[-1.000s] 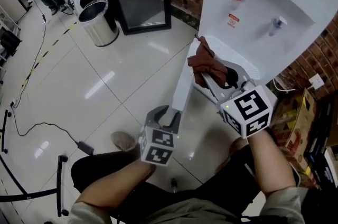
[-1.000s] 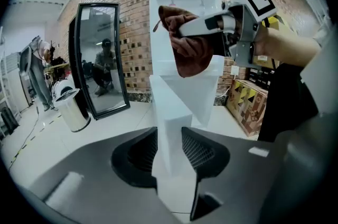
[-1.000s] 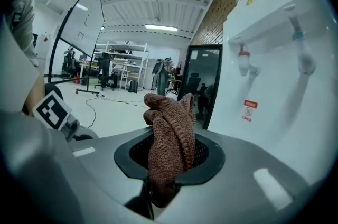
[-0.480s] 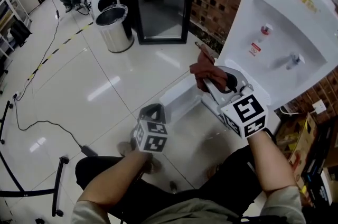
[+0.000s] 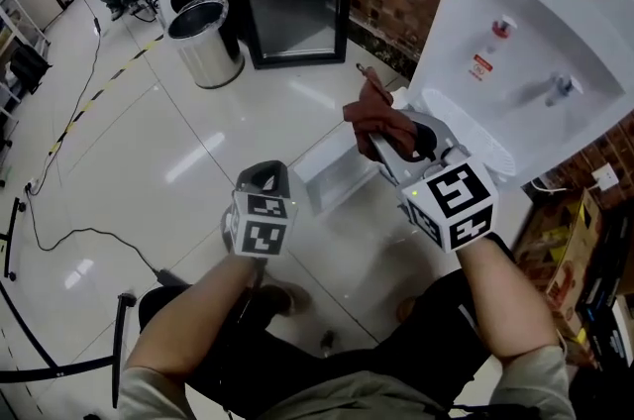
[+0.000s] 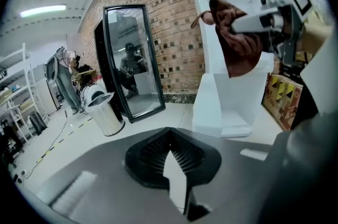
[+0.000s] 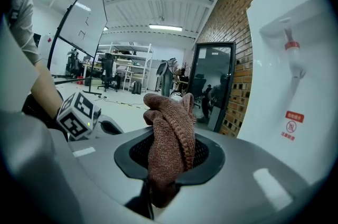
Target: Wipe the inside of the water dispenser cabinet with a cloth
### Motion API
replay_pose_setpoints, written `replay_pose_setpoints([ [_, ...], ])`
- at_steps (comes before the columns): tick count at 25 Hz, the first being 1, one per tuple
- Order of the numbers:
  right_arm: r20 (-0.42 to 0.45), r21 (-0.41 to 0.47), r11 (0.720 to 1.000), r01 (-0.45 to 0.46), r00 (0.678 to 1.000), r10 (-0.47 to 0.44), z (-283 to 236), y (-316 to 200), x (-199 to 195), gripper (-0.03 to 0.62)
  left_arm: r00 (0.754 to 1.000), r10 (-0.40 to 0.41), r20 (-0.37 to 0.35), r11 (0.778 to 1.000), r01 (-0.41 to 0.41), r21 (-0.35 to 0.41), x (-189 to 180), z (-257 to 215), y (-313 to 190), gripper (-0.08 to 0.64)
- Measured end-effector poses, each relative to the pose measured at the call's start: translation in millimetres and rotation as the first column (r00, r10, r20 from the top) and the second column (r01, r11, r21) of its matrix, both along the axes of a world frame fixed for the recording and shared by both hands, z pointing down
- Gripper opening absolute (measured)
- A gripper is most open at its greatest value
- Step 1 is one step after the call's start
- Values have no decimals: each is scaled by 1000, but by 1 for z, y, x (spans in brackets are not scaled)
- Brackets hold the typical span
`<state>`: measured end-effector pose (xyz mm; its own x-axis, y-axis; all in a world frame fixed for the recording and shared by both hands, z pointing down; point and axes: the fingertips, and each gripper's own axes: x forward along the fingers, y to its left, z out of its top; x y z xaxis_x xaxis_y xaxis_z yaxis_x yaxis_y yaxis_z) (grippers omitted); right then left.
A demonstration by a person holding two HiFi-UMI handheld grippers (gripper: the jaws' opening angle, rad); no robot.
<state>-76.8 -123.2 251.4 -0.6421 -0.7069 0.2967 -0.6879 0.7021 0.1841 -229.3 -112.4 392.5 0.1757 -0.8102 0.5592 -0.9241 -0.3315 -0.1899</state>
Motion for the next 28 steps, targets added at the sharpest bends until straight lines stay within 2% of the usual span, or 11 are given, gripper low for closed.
replay_pose_setpoints([
  [3, -44, -14, 1000, 15, 999, -15, 14, 7, -2, 104, 994, 107, -30, 993, -105, 44, 12, -35, 3, 18],
  [6, -12, -30, 999, 18, 1000, -19, 15, 4, -10, 104, 980, 180, -87, 982, -174, 75, 21, -53, 11, 88],
  [8, 31, -33, 999, 24, 999, -23, 7, -5, -22, 104, 973, 187, -138, 981, -177, 77, 26, -53, 16, 122],
  [10, 45, -30, 997, 69, 997, -68, -4, -9, -40, 104, 966, 193, -171, 980, -182, 78, 33, -50, 18, 137],
  [14, 31, -6, 979, 204, 979, -203, -18, 12, -70, 104, 962, 213, -172, 977, -204, 70, 42, -39, 29, 152],
  [20, 11, -106, 970, 219, 976, -219, 20, 18, -88, 104, 972, 178, -151, 983, -182, -11, 21, -3, 51, 152],
  [24, -20, -138, 960, 243, 969, -248, 37, 19, -110, 104, 972, 190, -141, 980, -196, -27, 22, 6, 50, 150],
  [28, -99, -169, 952, 255, 957, -273, 62, 19, -125, 104, 972, 192, -132, 981, -196, -15, 28, 4, 41, 73],
])
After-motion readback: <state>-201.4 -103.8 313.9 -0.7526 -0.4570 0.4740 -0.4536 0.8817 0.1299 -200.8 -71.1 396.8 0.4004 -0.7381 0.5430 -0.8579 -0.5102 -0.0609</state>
